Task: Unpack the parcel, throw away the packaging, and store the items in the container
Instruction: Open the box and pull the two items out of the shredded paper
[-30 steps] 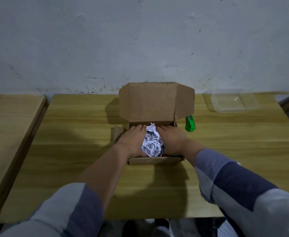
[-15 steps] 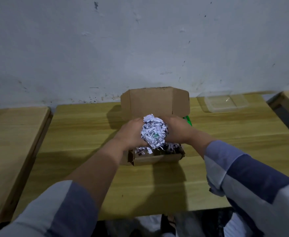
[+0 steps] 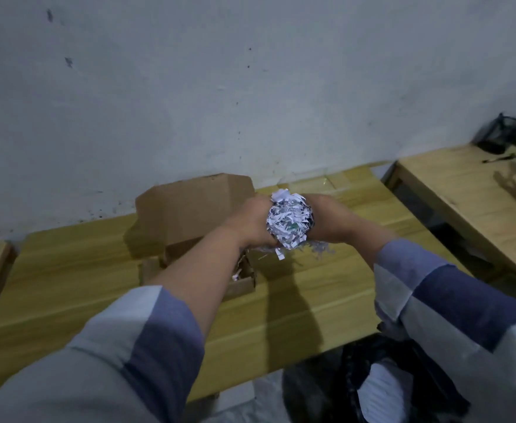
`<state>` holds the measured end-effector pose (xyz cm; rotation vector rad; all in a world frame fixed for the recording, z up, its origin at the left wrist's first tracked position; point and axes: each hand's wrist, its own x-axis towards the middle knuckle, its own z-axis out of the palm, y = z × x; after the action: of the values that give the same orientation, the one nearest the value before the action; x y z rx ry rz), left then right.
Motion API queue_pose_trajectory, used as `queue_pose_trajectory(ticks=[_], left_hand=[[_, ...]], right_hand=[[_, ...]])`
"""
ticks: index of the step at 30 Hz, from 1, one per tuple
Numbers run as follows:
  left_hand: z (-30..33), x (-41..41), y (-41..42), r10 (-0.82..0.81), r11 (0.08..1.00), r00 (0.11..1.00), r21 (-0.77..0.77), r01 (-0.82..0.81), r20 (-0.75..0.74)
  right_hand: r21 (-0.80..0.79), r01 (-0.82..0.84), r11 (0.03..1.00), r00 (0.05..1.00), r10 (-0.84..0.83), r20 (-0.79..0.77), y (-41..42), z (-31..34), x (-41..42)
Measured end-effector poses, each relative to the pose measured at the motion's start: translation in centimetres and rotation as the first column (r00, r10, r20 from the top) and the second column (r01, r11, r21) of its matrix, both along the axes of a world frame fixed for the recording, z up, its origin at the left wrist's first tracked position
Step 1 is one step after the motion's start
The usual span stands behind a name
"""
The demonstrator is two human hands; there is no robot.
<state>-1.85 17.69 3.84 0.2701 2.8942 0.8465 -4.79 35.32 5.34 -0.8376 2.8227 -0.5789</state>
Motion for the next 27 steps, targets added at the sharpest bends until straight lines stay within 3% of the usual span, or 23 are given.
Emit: queue_pose_trajectory(ticks=[5, 13, 21, 27], left_hand=[[-3.1, -3.1, 8.7, -0.011, 0.999, 1.0, -0.032, 0.011, 0.001], [-9.4, -4.6, 18.8, 0.065, 0.998, 0.988, -0.019, -0.063, 0.138], [-11.3, -3.4, 19.2, 0.144, 0.979, 0.975, -0.169, -0.115, 0.171], [-9.6, -2.4, 19.0, 0.166, 0.972, 0.984, -0.18, -0.151, 0.068]], right_hand=[[0.028, 0.001, 1.0, 0.998, -0.002, 0.058, 8.4, -1.9, -2.3], [0.05, -0.073, 0.996, 0.98, 0.063, 0.188, 18.3, -8.2, -5.6], [-0.004, -0.106, 0.994, 0.969, 0.104, 0.225, 19.1, -12.9, -6.2], [0.169, -0.181, 0.969, 0.899, 0.093, 0.428, 19.5, -10.2, -8.7]])
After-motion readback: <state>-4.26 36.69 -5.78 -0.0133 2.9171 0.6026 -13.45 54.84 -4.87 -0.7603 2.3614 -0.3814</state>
